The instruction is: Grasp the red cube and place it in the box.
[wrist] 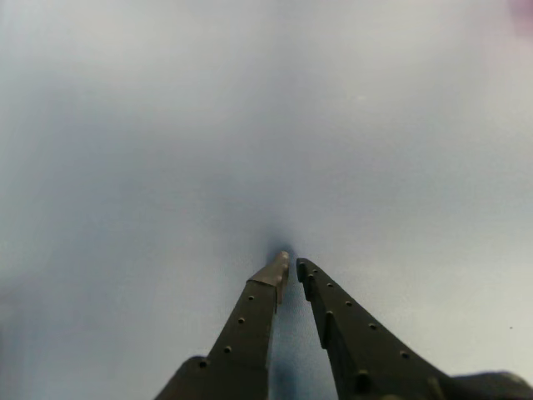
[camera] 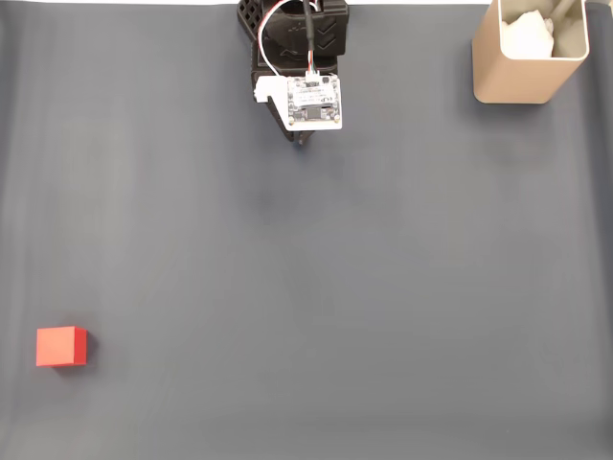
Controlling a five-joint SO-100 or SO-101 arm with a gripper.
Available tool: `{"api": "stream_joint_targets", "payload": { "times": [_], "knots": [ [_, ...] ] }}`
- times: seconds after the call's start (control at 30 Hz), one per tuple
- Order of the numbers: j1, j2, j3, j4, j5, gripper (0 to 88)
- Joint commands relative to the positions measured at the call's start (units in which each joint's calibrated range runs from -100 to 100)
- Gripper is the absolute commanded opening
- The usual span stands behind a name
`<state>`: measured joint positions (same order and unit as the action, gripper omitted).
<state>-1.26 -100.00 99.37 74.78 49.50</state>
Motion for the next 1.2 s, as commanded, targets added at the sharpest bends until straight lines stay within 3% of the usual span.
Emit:
{"api": "stream_joint_targets", "payload": {
  "times": [0.0, 1.17],
  "knots": [
    [-0.30, 0.00, 0.45, 1.12, -0.29, 0.9],
    [0.05, 0.00, 0.45, 1.12, -0.73, 0.9]
  ]
}}
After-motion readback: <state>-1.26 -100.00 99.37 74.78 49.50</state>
